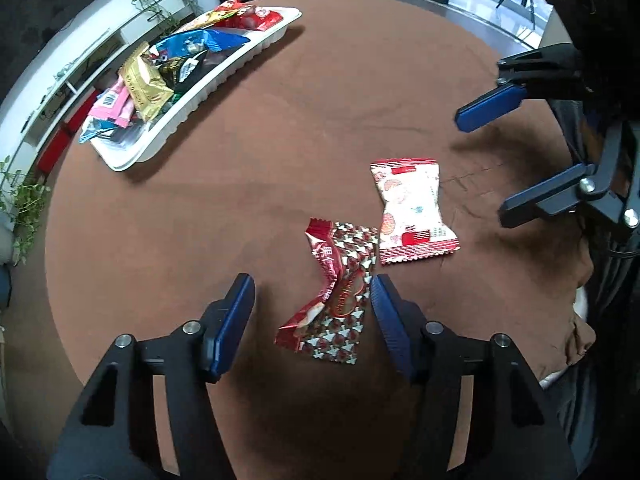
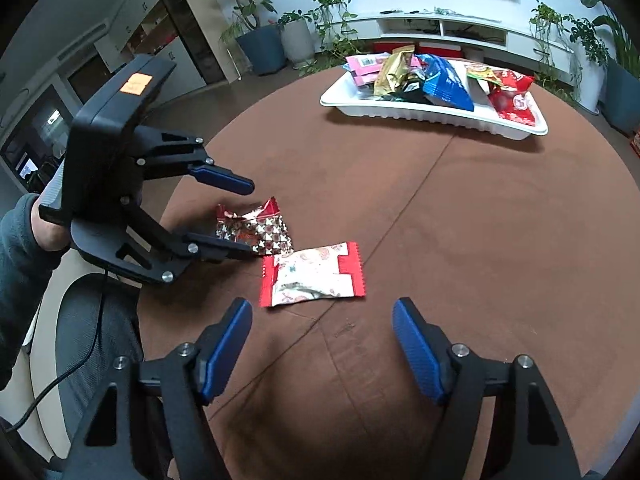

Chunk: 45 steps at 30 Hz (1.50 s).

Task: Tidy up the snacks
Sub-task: 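Grasp the patterned red candy with the left tool while the right tool grasps the white-red candy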

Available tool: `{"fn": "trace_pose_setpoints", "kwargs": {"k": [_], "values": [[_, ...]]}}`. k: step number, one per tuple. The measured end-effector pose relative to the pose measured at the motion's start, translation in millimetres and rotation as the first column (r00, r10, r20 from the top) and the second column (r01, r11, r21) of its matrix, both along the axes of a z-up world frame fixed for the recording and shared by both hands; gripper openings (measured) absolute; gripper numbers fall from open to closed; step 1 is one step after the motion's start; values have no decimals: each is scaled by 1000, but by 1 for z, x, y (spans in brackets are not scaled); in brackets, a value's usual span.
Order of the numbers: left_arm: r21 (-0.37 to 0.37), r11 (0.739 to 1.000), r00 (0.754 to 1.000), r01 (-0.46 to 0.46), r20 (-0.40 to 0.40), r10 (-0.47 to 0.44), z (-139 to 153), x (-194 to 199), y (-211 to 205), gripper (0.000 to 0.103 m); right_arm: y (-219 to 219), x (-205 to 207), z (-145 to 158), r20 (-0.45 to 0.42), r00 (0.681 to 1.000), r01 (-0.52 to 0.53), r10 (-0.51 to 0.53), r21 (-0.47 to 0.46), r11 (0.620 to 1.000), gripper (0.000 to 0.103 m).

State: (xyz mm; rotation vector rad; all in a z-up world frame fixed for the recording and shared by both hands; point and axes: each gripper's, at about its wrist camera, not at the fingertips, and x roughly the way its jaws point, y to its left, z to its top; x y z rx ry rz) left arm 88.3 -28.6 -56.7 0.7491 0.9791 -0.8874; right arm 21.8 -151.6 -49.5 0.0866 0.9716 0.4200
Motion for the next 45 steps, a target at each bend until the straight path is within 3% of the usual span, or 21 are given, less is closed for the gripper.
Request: {"fn": "trace_pose_setpoints", "kwargs": {"k": [4,7,14,19,26,39,45], "values": [[16,999,999,34,-28,-33,-5,-4,-2,55,5,6,-5,-17,1000,-7,7,-27,1000,75],[0,999,998,38,-48,-38,-6,-2,-3,31,7,7,-7,-25,1000,-11,10,-35,999,74],[8,999,997,36,-70,-35,-5,-4,-4,24,9,13,-11,-46,999,-6,3,-57,998,73],[10,1000,997,-11,-73,12,-4,-7,-1,23,16,16,-11,-54,998,-16,13,-60,998,73],[-45,992,990,-115,-92,111,3,0,17,23,25,27,-13,-29,999,-32,30,-89,995,74],[-70,989,985,-128,-122,119,-2,-1,15,23,44,41,-22,-12,997,-82,81,-183,980,80],[-75,989,985,-126,-128,116,-1,1,17,23,45,42,-23,5,996,-86,90,-213,973,70]]}}
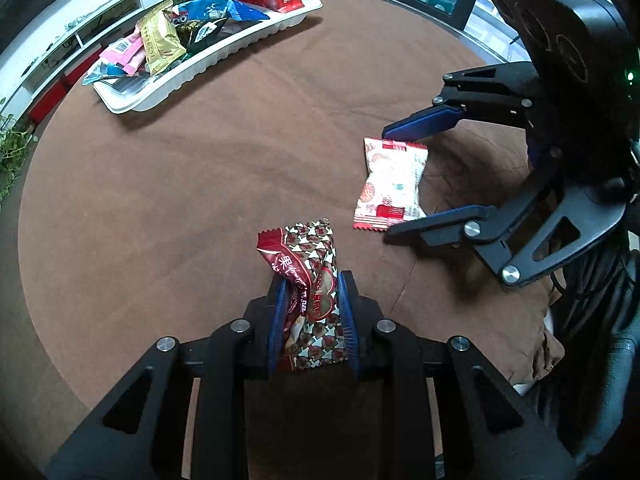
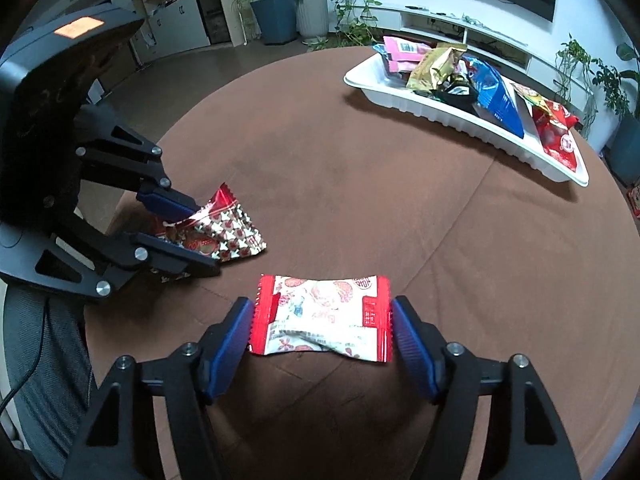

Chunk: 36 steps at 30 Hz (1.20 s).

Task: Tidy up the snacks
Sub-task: 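Grasp the patterned red candy with the left tool while the right tool grasps the white-red candy, then carry patterned candy with left tool while right tool carries white candy into tray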

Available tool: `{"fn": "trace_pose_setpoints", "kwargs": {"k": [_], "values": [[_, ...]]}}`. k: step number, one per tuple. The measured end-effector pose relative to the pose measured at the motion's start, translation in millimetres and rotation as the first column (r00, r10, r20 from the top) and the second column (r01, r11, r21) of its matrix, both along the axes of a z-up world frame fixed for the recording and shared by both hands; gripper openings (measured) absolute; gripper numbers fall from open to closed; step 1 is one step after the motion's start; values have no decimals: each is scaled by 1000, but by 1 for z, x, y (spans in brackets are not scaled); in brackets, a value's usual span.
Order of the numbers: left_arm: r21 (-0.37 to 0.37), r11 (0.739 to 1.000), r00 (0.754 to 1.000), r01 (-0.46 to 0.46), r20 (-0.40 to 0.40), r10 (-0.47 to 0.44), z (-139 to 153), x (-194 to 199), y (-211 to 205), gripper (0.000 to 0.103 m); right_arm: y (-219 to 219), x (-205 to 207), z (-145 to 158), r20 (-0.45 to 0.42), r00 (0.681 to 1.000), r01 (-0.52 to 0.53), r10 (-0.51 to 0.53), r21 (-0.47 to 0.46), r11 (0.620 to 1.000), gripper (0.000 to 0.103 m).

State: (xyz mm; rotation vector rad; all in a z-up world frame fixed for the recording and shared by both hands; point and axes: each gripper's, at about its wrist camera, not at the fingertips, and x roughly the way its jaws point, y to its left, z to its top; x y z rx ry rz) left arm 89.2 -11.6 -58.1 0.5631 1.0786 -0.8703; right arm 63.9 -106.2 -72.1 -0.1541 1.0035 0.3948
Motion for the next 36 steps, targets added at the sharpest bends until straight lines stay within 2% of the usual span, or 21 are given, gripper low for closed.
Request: {"fn": "trace_pose_setpoints", "kwargs": {"k": [6,8,14,21,28,36], "values": [[-3,1000,1000,2,1,-2,-1,0,0,23,-4,-2,3,7,1000,-8,8,6,1000,58],[-5,1000,1000,0,-1,0,-1,0,0,23,-6,-3,6,10,1000,-6,6,7,1000,50],[-9,1000,1000,-3,-8,3,0,-1,-2,23,-6,-8,9,23,1000,-11,10,5,1000,46],[-25,1000,1000,-11,-10,11,1,-1,0,23,-11,-10,15,38,999,-3,2,27,1000,44],[-74,997,999,-32,-8,32,14,-1,4,23,-22,-13,34,73,997,18,-22,54,998,44],[-150,987,998,-61,15,64,45,3,-6,23,-49,-10,61,129,988,68,-80,92,993,44]]}}
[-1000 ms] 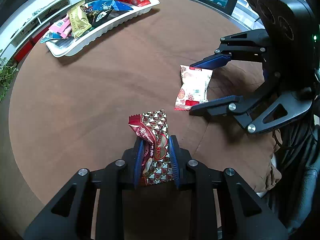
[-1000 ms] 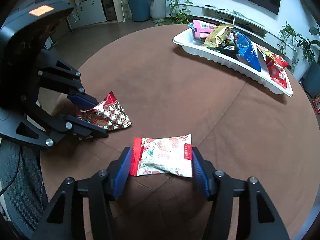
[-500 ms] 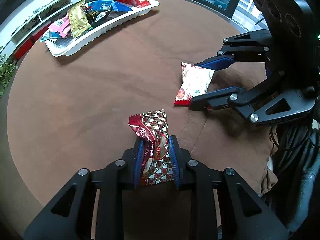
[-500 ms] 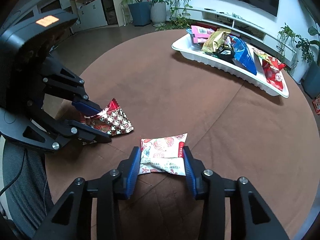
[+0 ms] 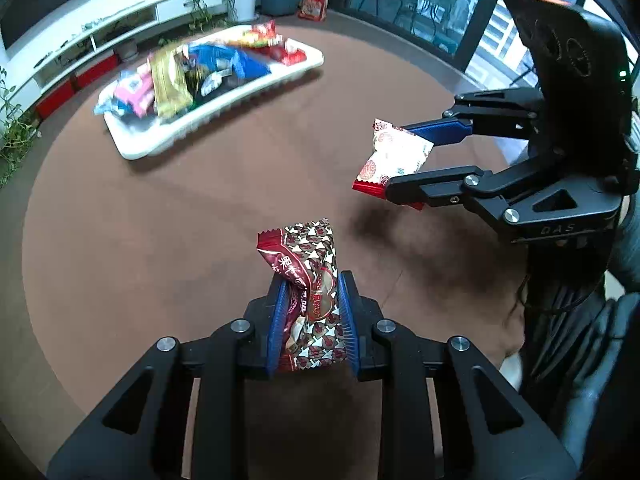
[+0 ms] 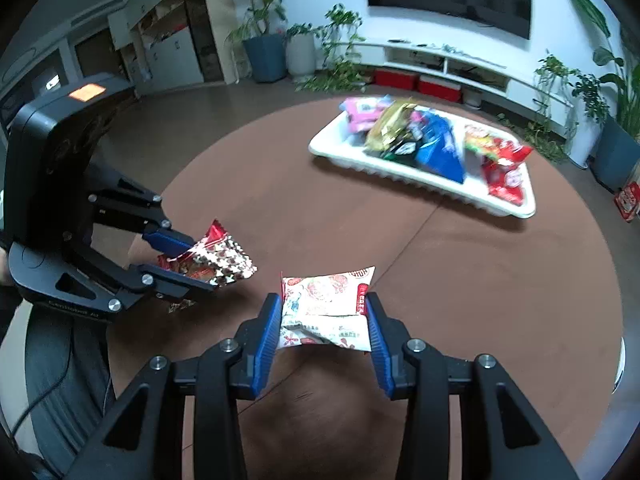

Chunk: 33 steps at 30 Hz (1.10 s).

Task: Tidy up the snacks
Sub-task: 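Carry patterned candy with left tool while right tool carries white candy into tray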

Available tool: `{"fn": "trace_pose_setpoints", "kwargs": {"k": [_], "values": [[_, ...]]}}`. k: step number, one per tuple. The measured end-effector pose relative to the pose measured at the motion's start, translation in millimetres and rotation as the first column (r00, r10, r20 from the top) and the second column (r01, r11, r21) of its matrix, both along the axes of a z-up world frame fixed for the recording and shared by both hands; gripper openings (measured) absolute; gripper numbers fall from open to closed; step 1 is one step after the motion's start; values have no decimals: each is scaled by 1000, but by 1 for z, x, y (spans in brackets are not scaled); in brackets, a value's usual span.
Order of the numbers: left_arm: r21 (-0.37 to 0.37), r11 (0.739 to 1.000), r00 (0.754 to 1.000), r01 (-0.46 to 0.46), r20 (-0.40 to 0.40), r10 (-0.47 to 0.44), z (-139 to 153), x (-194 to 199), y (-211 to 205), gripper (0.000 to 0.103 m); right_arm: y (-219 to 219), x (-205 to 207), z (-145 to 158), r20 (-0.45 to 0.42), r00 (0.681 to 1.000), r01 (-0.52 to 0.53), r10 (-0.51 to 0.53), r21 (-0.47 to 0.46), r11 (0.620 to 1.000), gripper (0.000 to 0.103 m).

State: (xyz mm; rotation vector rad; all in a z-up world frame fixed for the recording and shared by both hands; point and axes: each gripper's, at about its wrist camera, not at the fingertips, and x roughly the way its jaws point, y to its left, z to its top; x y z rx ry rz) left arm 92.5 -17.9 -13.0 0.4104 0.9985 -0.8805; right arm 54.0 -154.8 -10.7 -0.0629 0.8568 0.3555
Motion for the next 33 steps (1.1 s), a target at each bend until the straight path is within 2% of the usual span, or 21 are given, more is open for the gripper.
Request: {"fn": "trace_pose_setpoints", "kwargs": {"k": [9,12,17,20,23,28,33], "values": [[-139,985,991,-102,72,113,58,47,-18,23,-44,39,47,107,990,83,-86,35,996,44],[-194,969,982,-155,74,172,75,75,-22,23,-56,60,60,141,984,104,-110,51,993,44],[-250,927,949,-280,76,307,95,133,-28,23,-76,114,73,176,972,149,-158,62,987,44],[-264,903,927,-338,72,368,97,166,-34,23,-86,150,72,172,968,171,-182,74,982,44],[-263,891,912,-369,80,402,94,187,-44,23,-91,183,66,152,970,182,-192,78,980,44],[-227,888,901,-400,78,426,69,217,-65,23,-89,221,41,115,975,187,-190,41,982,44],[-195,881,891,-431,59,450,41,237,-74,23,-84,238,22,93,978,188,-187,7,982,45]]}}
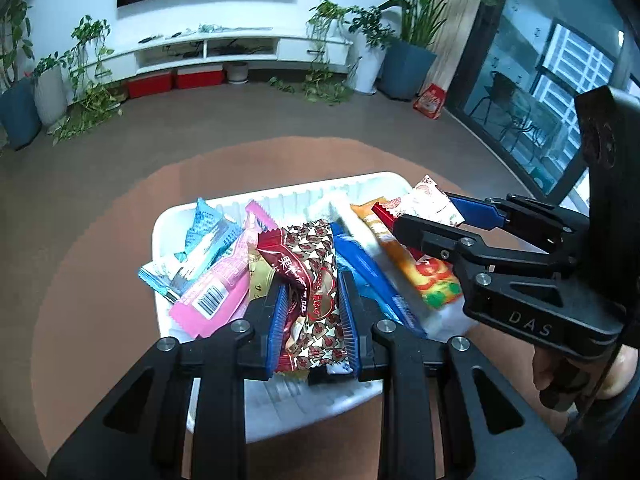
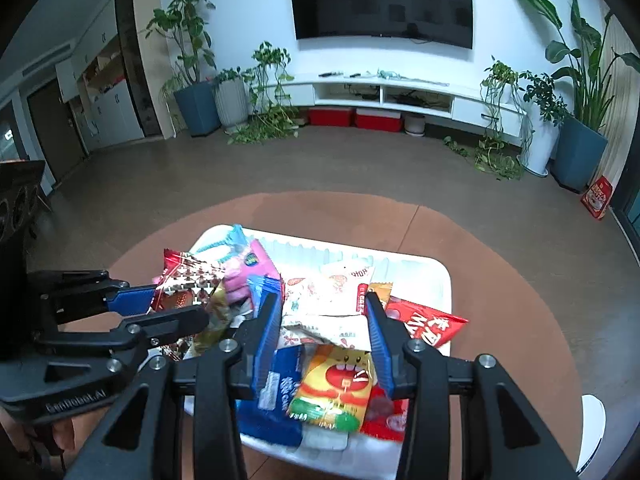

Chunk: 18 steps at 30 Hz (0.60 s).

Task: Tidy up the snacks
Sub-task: 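Carry patterned candy with left tool while right tool carries white candy into tray, then open both tools to release the candies into the tray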

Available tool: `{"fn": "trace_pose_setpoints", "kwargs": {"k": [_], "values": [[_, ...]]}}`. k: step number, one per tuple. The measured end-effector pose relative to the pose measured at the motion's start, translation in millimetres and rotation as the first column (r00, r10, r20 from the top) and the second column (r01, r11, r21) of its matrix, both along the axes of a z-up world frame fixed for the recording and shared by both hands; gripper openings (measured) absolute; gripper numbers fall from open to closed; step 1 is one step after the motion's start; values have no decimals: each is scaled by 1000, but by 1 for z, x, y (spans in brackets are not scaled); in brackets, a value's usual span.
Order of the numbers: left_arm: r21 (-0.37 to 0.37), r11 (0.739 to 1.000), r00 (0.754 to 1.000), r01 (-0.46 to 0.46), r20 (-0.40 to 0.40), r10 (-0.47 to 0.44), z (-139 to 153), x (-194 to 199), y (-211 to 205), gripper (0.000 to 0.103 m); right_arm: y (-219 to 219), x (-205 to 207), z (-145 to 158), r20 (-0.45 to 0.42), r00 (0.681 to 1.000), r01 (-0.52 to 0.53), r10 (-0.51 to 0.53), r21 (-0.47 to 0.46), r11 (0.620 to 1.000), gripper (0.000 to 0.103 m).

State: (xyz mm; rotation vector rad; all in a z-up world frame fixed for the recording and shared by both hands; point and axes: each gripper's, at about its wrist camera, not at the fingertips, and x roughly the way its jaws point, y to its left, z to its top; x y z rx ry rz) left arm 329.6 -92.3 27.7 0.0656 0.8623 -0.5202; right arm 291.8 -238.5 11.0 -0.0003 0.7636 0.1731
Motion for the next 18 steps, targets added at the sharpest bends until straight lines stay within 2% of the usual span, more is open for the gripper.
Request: {"fn": "trace_pose_setpoints", "kwargs": {"k": [5,8,14,16,17,18], "values": [[29,1000,1000,-1,-22,1,-24,10,-7,24,9,10,-19,-37,999,-14,13,-35,999,46],[19,1000,1000,-9,-22,10,-32,15,-8,24,13,10,-29,-41,999,-12,10,-58,998,47],[20,1000,1000,-13,-13,13,-43,14,-11,25,17,7,-30,-25,1000,-1,-1,-89,996,54],[16,1000,1000,-19,-13,19,-42,11,-9,29,16,7,-27,-23,1000,4,-6,-94,996,56],[17,1000,1000,-25,-10,26,-43,10,-8,35,16,7,-27,-21,1000,9,-11,-97,995,57],[18,999,999,-39,-3,39,-42,9,-6,46,15,7,-26,-19,1000,15,-17,-100,995,57]]}}
